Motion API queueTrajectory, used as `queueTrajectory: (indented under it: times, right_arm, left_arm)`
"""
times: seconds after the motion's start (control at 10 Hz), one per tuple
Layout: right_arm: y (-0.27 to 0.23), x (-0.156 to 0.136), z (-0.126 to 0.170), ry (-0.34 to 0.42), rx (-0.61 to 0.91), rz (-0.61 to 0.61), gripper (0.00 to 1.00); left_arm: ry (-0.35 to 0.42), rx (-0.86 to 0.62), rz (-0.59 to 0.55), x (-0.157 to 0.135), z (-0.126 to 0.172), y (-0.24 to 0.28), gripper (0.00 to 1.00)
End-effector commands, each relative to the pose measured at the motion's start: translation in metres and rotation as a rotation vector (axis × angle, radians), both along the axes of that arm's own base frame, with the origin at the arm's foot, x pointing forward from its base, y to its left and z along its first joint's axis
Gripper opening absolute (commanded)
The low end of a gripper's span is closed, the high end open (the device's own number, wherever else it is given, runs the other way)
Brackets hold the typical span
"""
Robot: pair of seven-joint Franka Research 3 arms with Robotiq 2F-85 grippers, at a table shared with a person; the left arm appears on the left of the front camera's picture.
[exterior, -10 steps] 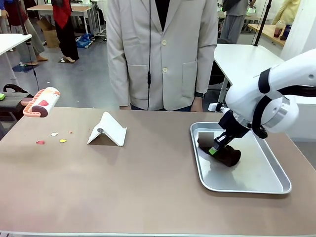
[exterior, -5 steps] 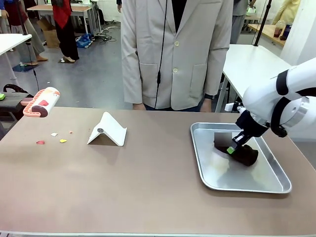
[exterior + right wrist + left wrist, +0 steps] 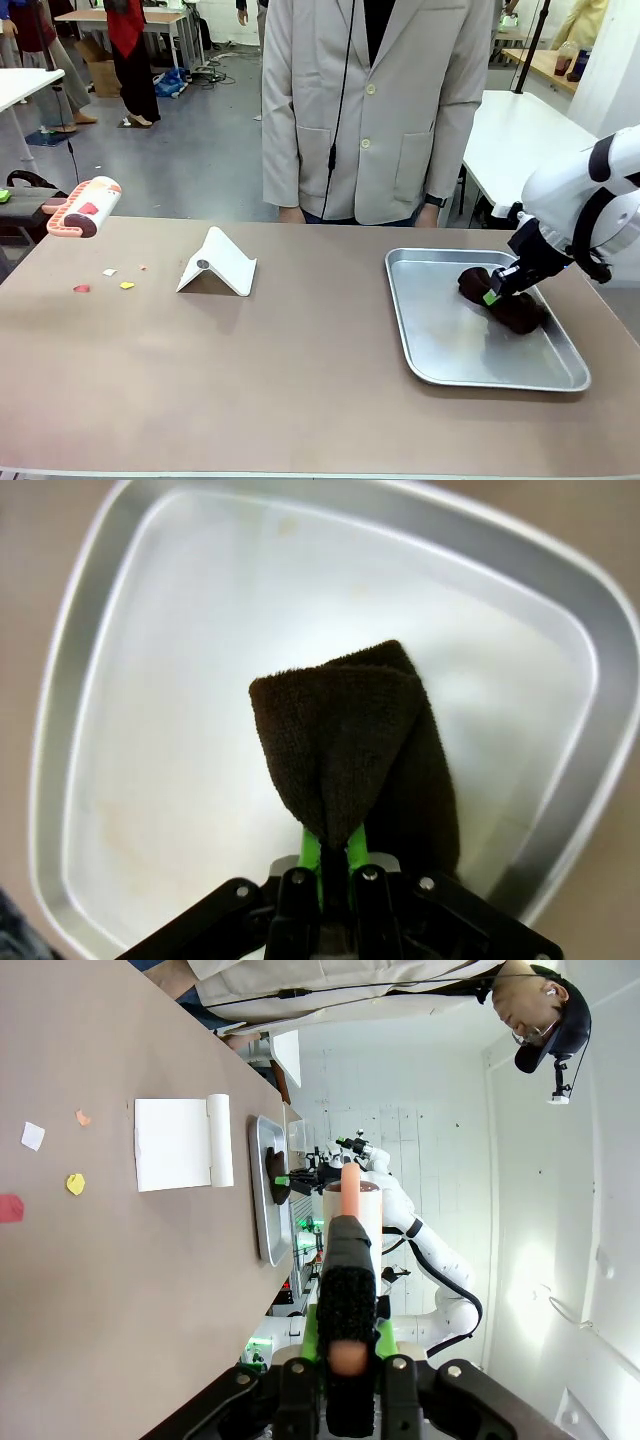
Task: Clean the surface of the table.
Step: If a person points to the right, clean the right side of the table with your right hand, and if they point to the left, clean the left side with your left hand.
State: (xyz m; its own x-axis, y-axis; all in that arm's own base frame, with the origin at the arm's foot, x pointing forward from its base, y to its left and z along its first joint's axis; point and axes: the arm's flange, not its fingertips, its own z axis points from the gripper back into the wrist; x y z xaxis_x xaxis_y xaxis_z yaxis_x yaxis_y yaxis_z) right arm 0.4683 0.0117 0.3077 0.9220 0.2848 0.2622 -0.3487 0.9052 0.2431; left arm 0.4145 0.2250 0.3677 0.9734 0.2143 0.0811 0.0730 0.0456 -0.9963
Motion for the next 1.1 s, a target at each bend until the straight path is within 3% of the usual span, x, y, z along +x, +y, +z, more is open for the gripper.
queueTrajectory:
  times: [0.0, 0.3, 0.5, 0.7, 1.0]
  right_arm:
    - [-0.005, -0.001, -0.001, -0.033, 0.071, -0.167, 0.11]
    - [0.000, 0.000, 0.004, -0.008, 0.136, -0.357, 0.11]
    - [-0.001, 0.001, 0.004, 0.125, 0.291, -0.461, 0.11]
    - [0.000, -0.002, 0.012, 0.257, 0.568, -0.412, 0.11]
    - [-0.015, -0.013, 0.043, 0.322, 0.950, -0.357, 0.11]
  left_arm:
    - [-0.005, 0.000, -0.011, -0.003, 0.004, 0.000, 0.00]
    - [-0.005, 0.000, -0.011, -0.003, 0.004, 0.000, 0.00]
    - [-0.005, 0.000, -0.011, -0.003, 0.004, 0.000, 0.00]
    - [-0.005, 0.000, -0.011, -0.003, 0.004, 0.000, 0.00]
    - [-0.005, 0.000, -0.011, -0.003, 0.004, 0.000, 0.00]
